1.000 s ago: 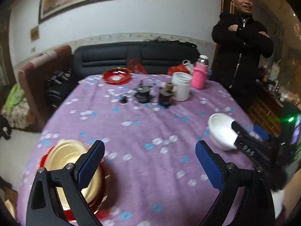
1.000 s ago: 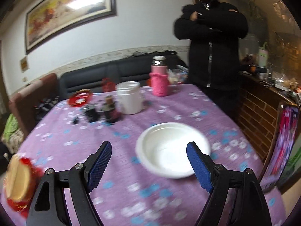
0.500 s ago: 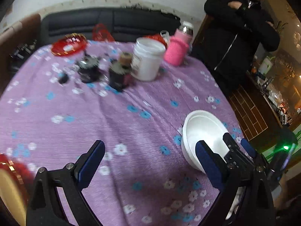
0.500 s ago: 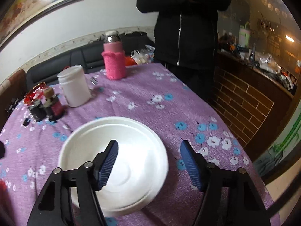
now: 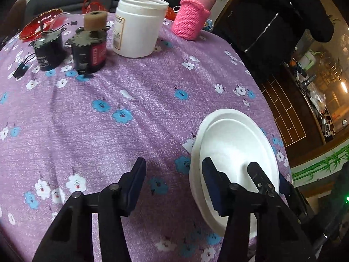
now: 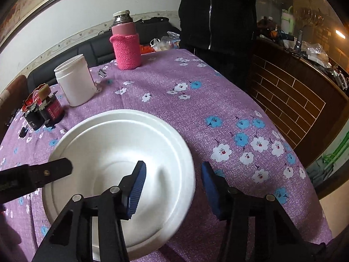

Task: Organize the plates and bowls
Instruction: 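Close both grippers on the rim of the white paper bowl, then carry the white bowl onto the cream bowl and open both grippers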

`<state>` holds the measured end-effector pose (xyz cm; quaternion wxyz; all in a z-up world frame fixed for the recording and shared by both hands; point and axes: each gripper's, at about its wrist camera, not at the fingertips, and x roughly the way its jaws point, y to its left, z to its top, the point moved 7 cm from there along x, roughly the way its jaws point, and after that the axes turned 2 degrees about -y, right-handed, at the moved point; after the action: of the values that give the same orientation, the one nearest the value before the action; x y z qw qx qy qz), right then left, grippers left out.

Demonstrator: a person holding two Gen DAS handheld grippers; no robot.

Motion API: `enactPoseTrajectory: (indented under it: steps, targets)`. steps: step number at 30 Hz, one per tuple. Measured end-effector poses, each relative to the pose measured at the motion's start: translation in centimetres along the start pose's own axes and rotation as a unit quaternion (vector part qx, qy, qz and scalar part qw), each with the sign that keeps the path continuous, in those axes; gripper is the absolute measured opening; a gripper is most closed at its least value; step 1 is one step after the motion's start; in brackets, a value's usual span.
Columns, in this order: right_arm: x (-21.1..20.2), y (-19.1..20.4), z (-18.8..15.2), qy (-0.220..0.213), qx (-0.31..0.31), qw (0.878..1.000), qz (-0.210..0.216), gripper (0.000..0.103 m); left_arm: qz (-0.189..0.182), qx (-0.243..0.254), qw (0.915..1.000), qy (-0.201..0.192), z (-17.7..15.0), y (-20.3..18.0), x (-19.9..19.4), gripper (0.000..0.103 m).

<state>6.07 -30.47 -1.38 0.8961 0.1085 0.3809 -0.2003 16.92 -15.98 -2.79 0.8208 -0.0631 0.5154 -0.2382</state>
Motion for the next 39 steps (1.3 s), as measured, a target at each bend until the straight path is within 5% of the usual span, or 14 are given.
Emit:
enactPoseTrajectory:
  steps: [6,12,19,29,39]
  targets:
    - [0.4,0.3,-0.3,0.011,0.005,1.000,0.016,0.045,0.001,0.007,0.9999,0.010,-0.3,-0.7,1.4,0.050]
    - [0.2,0.9,-0.5,0.008,0.001,1.000,0.029,0.030,-0.013,0.014,0.9993,0.032,-1.1,-1.3,2.2,0.008]
    - [-0.6,1.5,-0.3,-0.002,0.002,0.998,0.057,0.011,0.004,0.025,0.9996,0.013,-1.4,-0.8,0.5,0.008]
    - [-3.7,4.6,-0.3,-0.037,-0.005,0.989,0.147,0.010,0.056,0.032,0.9972,-0.038,-2.8,1.2,-5.9,0.009]
    - [-9.1,11.5,-2.6,-0.067,-0.061,0.967,0.238,0.010,0.080,-0.044,0.9925,-0.081,-7.1,7.1,-14.2,0.009]
